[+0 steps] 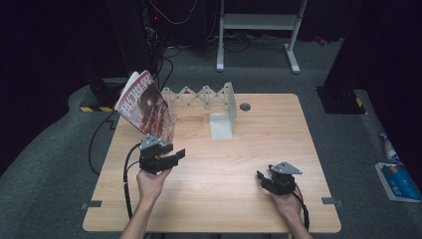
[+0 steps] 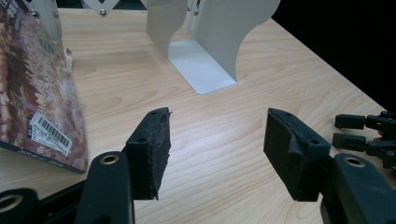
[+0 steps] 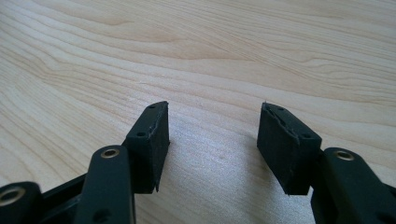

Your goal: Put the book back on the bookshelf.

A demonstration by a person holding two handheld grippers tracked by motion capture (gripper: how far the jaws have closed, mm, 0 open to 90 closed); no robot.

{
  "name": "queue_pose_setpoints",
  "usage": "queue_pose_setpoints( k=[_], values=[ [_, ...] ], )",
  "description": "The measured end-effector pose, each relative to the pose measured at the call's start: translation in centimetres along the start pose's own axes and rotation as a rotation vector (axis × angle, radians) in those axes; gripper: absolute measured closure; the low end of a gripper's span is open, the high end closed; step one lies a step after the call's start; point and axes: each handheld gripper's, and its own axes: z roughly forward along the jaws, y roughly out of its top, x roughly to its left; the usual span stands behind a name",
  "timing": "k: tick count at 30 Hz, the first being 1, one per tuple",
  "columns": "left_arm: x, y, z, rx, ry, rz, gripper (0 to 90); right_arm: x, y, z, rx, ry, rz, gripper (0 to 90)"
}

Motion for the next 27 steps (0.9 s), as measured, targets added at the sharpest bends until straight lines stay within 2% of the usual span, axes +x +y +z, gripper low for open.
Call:
queue_pose_setpoints(
  k=[6,10,14,27],
  values=[
    [-0.2,-0.1,0.3,0.003,-0.011,-0.004,41.1,0.0,0.0,0.0,0.000,0.000,0.000,43.8],
    [-0.4,-0.2,0.7,0.010,-0.011,0.009,41.1,0.0,0.0,0.0,0.001,0.000,0.002,43.8],
    [-0.7,-0.3,1.0,0.012,-0.018,-0.001,41.1,0.0,0.0,0.0,0.000,0.000,0.000,43.8],
    [-1.5,-0.8,2.1,0.036,-0.025,0.022,41.0,0.0,0.0,0.0,0.001,0.001,0.002,43.9]
  ],
)
